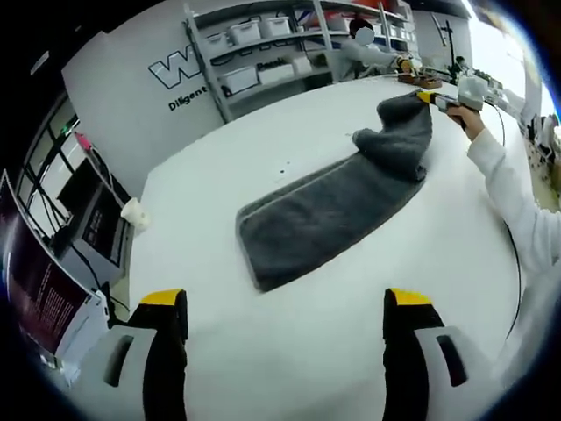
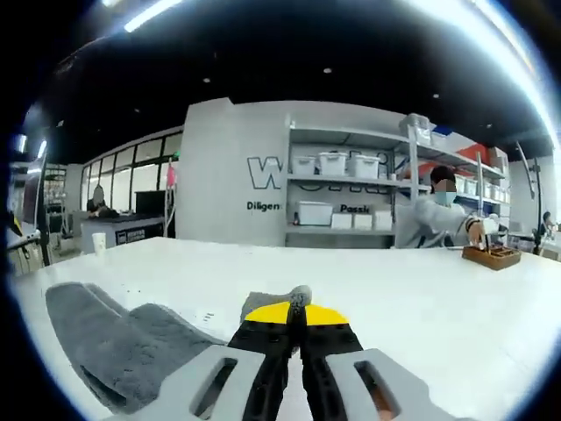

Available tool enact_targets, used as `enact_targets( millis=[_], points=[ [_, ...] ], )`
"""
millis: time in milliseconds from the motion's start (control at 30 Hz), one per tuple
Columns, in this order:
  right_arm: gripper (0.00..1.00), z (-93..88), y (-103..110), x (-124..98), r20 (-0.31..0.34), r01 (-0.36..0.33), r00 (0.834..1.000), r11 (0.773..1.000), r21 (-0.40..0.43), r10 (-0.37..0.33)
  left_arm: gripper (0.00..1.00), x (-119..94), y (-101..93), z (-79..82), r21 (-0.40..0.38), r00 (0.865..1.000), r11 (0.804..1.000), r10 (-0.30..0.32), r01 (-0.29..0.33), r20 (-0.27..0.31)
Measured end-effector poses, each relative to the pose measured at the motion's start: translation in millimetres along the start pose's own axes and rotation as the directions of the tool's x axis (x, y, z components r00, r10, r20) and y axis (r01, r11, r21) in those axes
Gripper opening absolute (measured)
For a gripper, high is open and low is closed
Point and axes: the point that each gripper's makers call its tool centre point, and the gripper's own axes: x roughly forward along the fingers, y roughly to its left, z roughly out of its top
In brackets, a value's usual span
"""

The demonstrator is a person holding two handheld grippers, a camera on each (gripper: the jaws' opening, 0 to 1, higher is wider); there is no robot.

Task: Open the folded towel by lifting each exposed corner and separating the folded layers until the towel lies flat within the target outline without major curled edges

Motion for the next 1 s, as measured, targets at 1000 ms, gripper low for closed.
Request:
enact_targets(
  millis=[1000],
  points=[
    [0.0, -102.7, -100, -22, -0.217, 0.168, 0.949, 0.952, -0.256, -0.226, 0.9, 1, 3.9, -2.2, -0.001, 1.0, 1.0, -0.004, 0.004, -0.009]
  ],
)
